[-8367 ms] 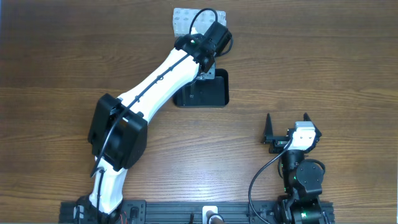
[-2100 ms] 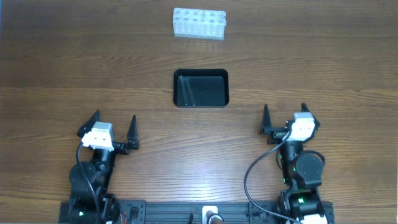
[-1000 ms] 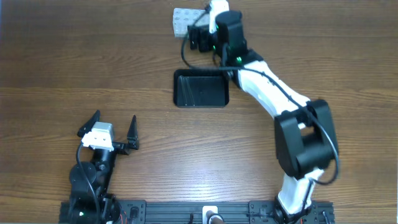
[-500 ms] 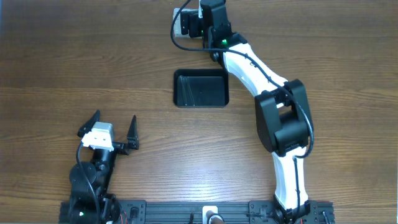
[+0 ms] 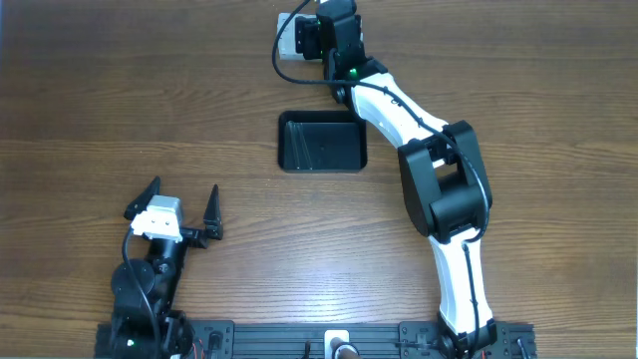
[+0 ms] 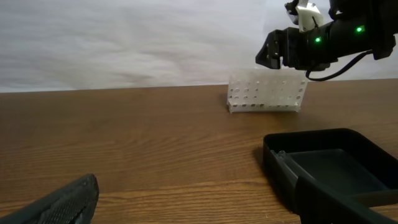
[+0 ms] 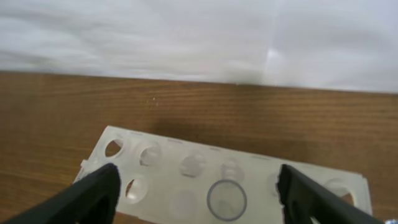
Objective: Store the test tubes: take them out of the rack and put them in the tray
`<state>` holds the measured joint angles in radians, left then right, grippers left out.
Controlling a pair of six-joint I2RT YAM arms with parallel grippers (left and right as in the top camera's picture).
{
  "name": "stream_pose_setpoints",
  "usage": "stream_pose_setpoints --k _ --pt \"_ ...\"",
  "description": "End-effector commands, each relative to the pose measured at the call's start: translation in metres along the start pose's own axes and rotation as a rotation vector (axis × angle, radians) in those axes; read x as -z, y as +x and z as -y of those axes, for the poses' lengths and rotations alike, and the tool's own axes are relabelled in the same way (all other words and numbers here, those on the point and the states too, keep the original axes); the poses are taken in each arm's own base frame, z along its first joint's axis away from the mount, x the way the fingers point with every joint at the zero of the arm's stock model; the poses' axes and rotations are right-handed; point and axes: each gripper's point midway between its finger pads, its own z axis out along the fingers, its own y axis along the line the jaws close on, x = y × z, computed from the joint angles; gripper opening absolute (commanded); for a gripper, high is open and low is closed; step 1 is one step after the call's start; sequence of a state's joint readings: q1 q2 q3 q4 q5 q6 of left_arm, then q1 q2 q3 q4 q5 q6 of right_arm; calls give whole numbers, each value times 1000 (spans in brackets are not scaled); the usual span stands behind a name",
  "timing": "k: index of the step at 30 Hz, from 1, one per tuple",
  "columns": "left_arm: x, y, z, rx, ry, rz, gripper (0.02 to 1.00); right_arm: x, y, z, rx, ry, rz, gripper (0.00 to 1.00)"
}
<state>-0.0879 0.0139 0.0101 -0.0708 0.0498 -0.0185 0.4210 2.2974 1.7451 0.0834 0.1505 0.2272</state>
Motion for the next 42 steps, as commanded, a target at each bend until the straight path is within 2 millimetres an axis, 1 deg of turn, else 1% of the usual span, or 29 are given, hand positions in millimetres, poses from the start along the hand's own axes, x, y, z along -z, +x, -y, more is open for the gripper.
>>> stream_pose_setpoints --k 1,8,12,16,22,27,28,31,35,39,42 --pt "0 1 1 -11 6 1 998 -4 -1 -3 5 31 17 757" --pt "0 1 1 -11 6 1 1000 -9 9 -4 50 42 3 746" --pt "0 1 1 -11 6 1 998 -9 9 -3 55 57 8 706" --pt "0 1 1 -11 6 1 1000 -9 7 -2 62 62 16 638" --pt "0 1 1 -11 6 1 998 -9 7 -2 101 63 15 465" --pt "0 1 1 -11 6 1 1000 -8 6 2 113 85 18 428" --pt "0 1 1 -11 6 1 998 -8 6 2 113 84 18 402" --pt "0 1 1 -11 6 1 998 -8 6 2 113 85 18 364" --pt "0 1 1 -11 6 1 998 -8 6 2 113 89 19 354" --pt "0 1 1 -11 6 1 1000 -8 6 2 113 89 19 283" --pt "0 1 1 -11 6 1 1000 -8 6 2 113 89 19 257"
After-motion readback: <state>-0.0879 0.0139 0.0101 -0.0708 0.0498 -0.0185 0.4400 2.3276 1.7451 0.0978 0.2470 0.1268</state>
